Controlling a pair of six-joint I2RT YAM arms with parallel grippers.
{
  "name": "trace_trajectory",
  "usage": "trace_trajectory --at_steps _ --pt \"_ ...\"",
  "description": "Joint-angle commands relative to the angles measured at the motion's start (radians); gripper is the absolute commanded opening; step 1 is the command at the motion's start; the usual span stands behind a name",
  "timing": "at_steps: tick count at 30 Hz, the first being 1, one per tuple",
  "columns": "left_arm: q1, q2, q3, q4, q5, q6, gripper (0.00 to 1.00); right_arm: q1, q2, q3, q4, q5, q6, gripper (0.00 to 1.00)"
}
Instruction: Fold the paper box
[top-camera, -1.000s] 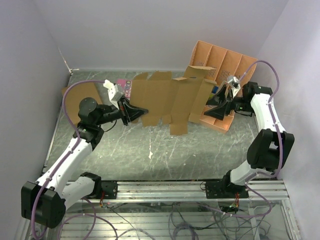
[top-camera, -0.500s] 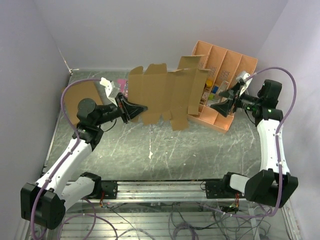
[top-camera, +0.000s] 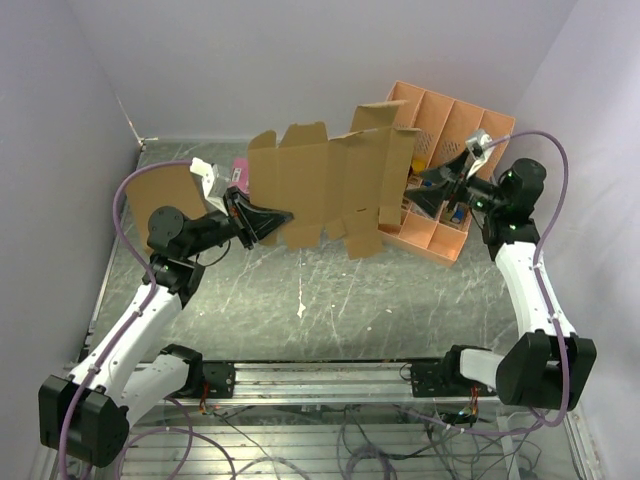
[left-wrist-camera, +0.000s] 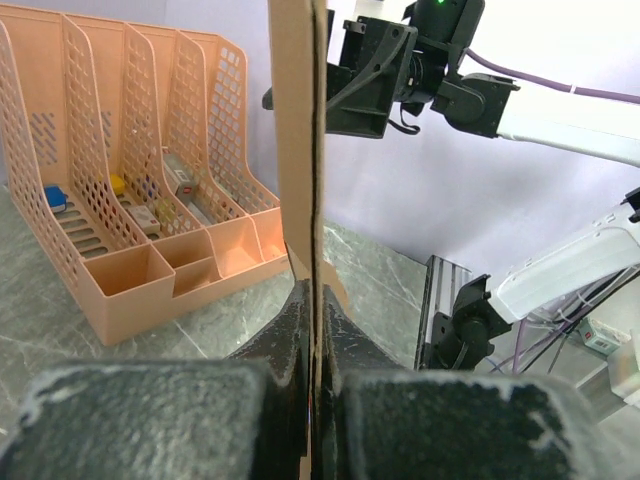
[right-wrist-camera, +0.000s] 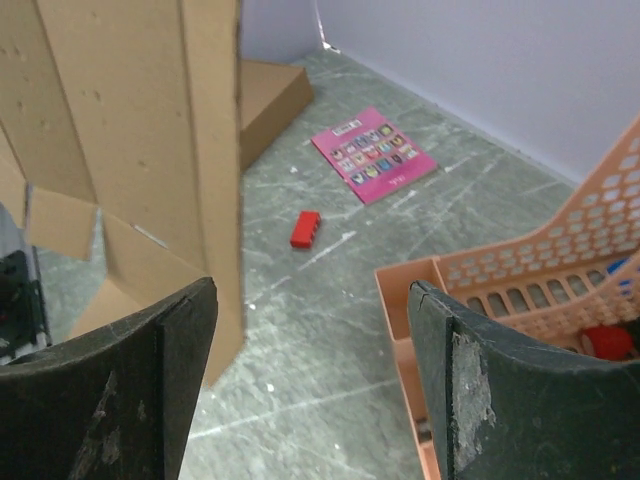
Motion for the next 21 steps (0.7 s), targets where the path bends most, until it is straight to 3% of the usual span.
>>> trace_trajectory --at_steps 1,3,9,15,21 --pt "0.009 -0.012 -0.004 0.063 -0.005 -0.021 0.07 0.058 0.021 0.062 0.096 0.047 0.095 0.75" --pt "0.01 -0.014 -0.001 0.059 -0.006 -0.019 0.07 0.073 0.024 0.08 0.071 0.045 0.09 0.71" --pt "0.01 -0.009 -0.004 0.076 -0.004 -0.031 0.07 0.102 0.019 0.098 0.034 0.041 0.079 0.48" --pt "0.01 -0.003 -0.004 0.098 -0.001 -0.042 0.07 0.127 0.03 0.124 0.014 0.064 0.069 0.36" --pt "0.009 0.0 -0.004 0.094 -0.037 -0.045 0.07 0.136 0.019 0.158 -0.037 0.072 0.069 0.0"
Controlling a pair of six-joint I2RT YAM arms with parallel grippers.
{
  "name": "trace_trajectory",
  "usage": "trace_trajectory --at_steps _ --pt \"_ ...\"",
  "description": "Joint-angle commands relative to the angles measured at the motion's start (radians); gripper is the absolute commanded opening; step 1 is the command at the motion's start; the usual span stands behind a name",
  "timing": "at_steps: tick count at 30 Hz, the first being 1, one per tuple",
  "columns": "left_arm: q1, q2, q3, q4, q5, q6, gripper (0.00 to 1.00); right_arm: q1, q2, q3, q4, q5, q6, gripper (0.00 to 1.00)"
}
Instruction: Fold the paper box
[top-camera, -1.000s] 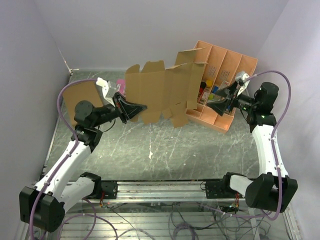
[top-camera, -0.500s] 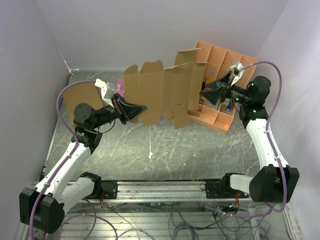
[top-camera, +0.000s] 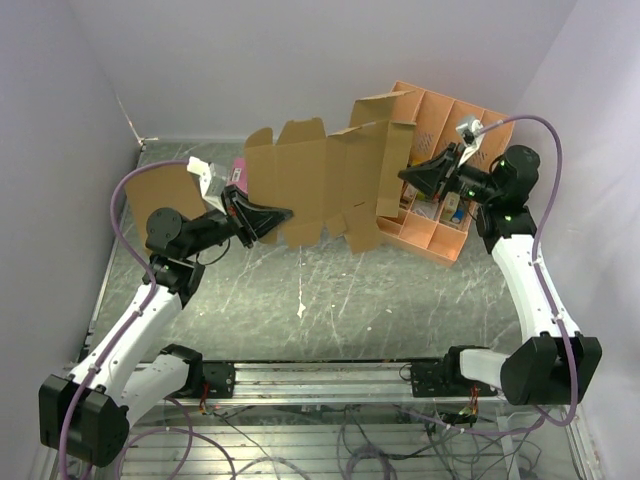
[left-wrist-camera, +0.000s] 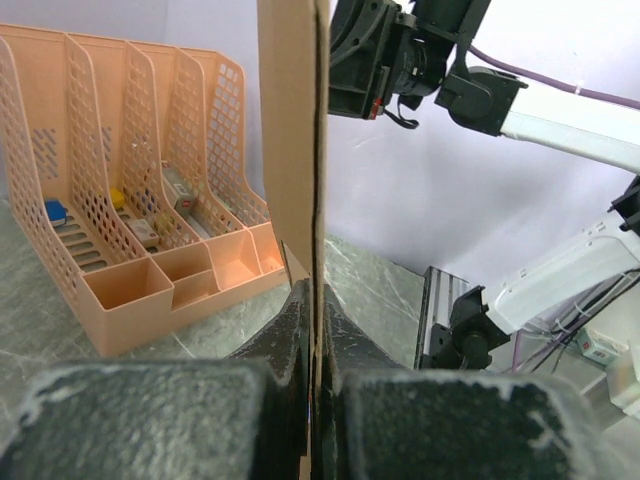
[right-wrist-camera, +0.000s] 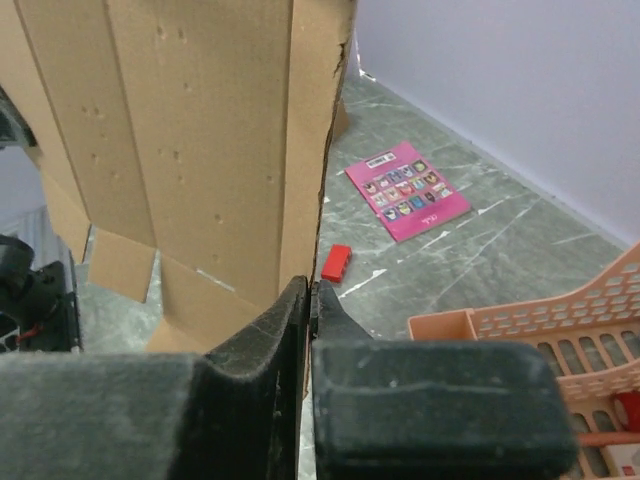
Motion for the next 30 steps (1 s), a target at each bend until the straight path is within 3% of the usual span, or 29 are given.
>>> trace_trajectory --at_steps 1,5,10,20,22,26,30 --pt "0.008 0.001 -0.007 0.05 -0.056 -0.016 0.07 0.015 -0.012 0.057 -0.061 0.036 -0.003 0.0" --pt "-0.061 -0.002 -0.013 0.0 -0.225 0.046 0.07 0.069 -0.008 0.153 -0.22 0.174 -0.065 0.0" --pt "-0.23 0.038 0.024 -0.083 -0.492 0.167 0.07 0.183 -0.004 0.248 -0.384 0.362 -0.147 0.0" --pt "-0.273 0.164 0.048 0.009 -0.448 0.198 0.07 0.297 0.026 0.19 -0.446 0.464 -0.275 0.0" --pt "-0.271 0.155 0.041 -0.018 -0.435 0.221 0.07 0.296 0.009 0.17 -0.447 0.429 -0.296 0.01" --pt "-0.234 0.125 0.035 -0.064 -0.342 0.255 0.07 0.283 -0.046 0.126 -0.445 0.267 -0.368 0.26" --pt "-0.139 0.076 0.019 -0.07 -0.242 0.237 0.07 0.158 -0.068 0.134 -0.472 0.037 -0.409 0.28"
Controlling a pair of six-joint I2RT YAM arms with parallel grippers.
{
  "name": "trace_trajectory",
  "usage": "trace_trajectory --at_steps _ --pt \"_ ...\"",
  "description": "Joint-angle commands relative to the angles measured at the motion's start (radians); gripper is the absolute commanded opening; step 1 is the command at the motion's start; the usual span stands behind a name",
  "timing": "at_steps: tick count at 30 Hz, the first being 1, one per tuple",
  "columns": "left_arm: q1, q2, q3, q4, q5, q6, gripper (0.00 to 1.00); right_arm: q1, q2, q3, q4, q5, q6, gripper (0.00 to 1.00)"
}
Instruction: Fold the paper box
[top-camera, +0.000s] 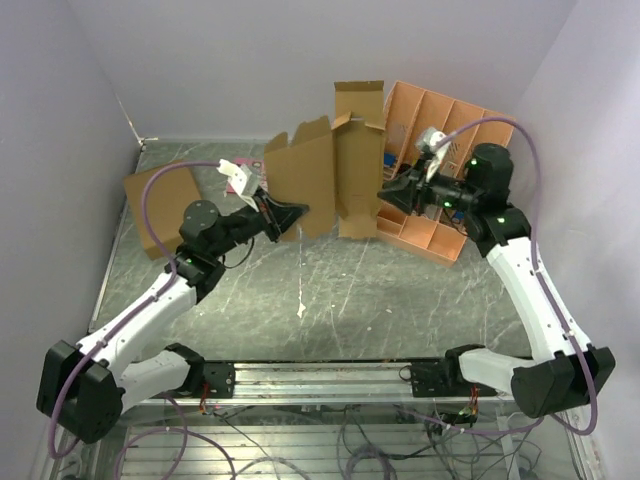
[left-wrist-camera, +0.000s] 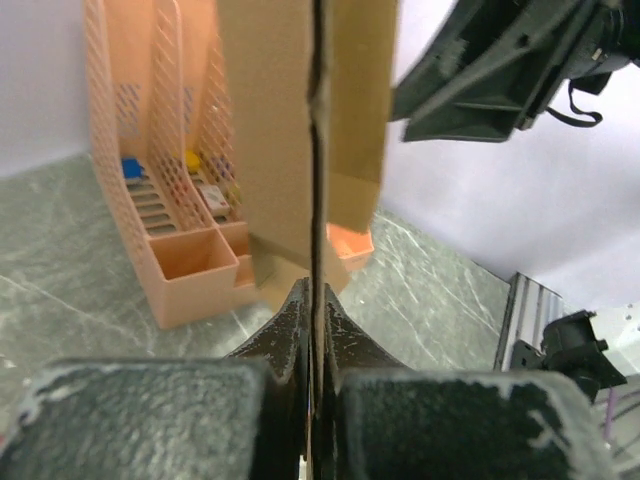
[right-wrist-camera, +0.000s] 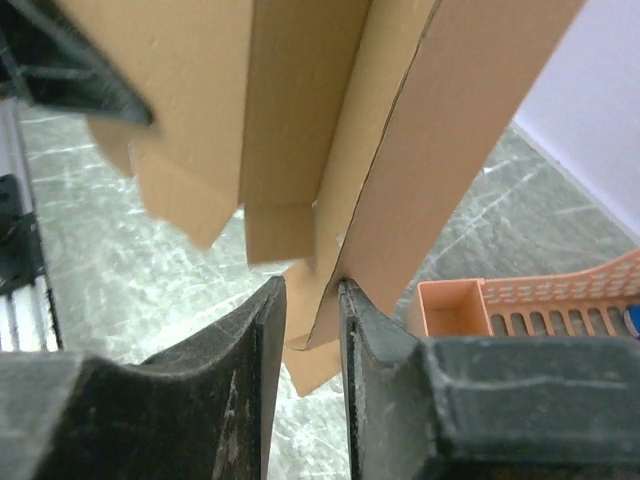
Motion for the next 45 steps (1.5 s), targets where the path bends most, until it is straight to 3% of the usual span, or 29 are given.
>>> trace_trajectory --at_steps 1,4,7,10,13,15,17,19,21,28,35,40,45 --pt "0.105 -0.073 0.0 0.02 0.14 0.02 0.07 -0.164 -0.039 0.029 -0.043 -0.335 -0.08 0.29" --pt "0.165 -0.09 0.031 -0.036 0.216 0.066 0.07 -0.269 -0.036 0.084 -0.085 -0.509 -0.101 0.37" --pt "0.191 -0.083 0.09 -0.117 0.295 0.128 0.07 -0.314 -0.026 0.162 -0.19 -0.558 -0.187 0.47" --pt "0.21 -0.088 0.149 -0.208 0.32 0.203 0.07 -0.352 -0.013 0.266 -0.315 -0.505 -0.28 0.5" --pt "0.233 -0.095 0.21 -0.304 0.335 0.278 0.07 -0.368 0.001 0.374 -0.374 -0.342 -0.329 0.5" --pt "0.247 -0.101 0.227 -0.316 0.363 0.297 0.07 -0.38 0.006 0.4 -0.341 -0.218 -0.302 0.46" --pt "0.258 -0.104 0.24 -0.318 0.394 0.301 0.07 -0.403 0.024 0.398 -0.298 -0.139 -0.272 0.31" --pt "0.263 -0.104 0.246 -0.305 0.432 0.293 0.07 -0.423 0.069 0.387 -0.271 -0.144 -0.245 0.16" --pt "0.265 -0.101 0.246 -0.288 0.462 0.275 0.07 -0.424 0.117 0.39 -0.27 -0.208 -0.233 0.11" --pt "0.267 -0.088 0.253 -0.234 0.508 0.22 0.07 -0.417 0.135 0.283 -0.018 -0.519 0.006 0.13" --pt "0.268 -0.059 0.239 -0.15 0.516 0.163 0.07 -0.386 0.001 0.107 0.321 -0.684 0.305 0.24" --pt "0.268 -0.044 0.227 -0.071 0.536 0.105 0.07 -0.338 -0.016 0.139 0.149 -0.677 0.172 0.29" --pt "0.269 -0.037 0.221 -0.018 0.57 0.059 0.07 -0.263 0.014 0.142 0.151 -0.61 0.163 0.3"
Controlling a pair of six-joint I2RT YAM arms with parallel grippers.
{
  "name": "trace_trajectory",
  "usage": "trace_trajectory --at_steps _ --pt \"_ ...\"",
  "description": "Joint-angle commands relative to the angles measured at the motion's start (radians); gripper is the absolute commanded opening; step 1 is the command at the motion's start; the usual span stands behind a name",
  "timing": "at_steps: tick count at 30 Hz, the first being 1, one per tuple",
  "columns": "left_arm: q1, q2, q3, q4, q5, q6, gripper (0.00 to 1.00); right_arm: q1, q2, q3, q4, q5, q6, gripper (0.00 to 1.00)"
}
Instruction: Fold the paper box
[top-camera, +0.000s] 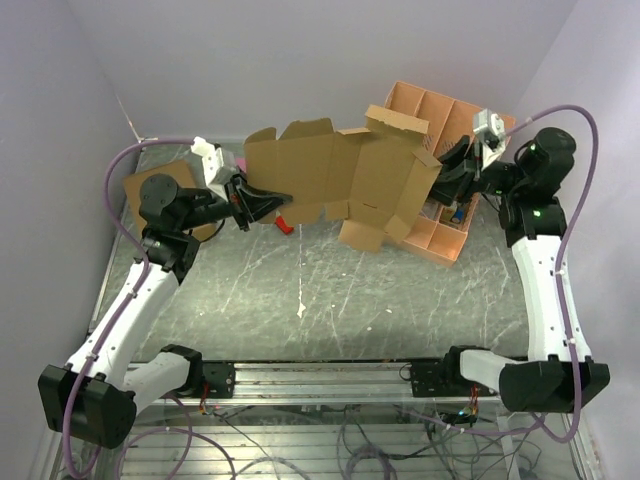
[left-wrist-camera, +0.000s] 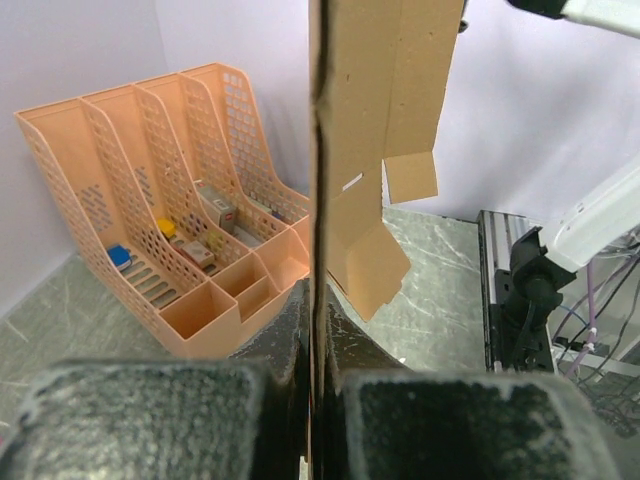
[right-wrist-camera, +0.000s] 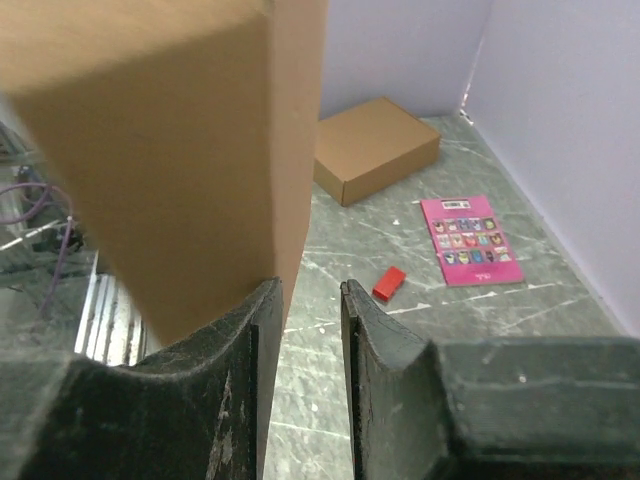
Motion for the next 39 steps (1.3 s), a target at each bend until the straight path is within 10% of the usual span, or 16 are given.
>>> trace_trajectory --at_steps 1,15,39 --pt "0.013 -0.001 0.006 0.1 0.058 -0.054 0.07 0.062 0.046 0.024 -0.042 0.055 -0.029 0.3" --pt "0.015 -0.006 0.068 -0.143 -0.046 0.089 0.07 0.08 0.069 0.187 -0.578 0.119 -0.439 0.43" --pt "0.023 0.013 0.077 -0.077 0.017 0.035 0.07 0.123 0.097 0.266 -0.868 0.112 -0.69 0.66"
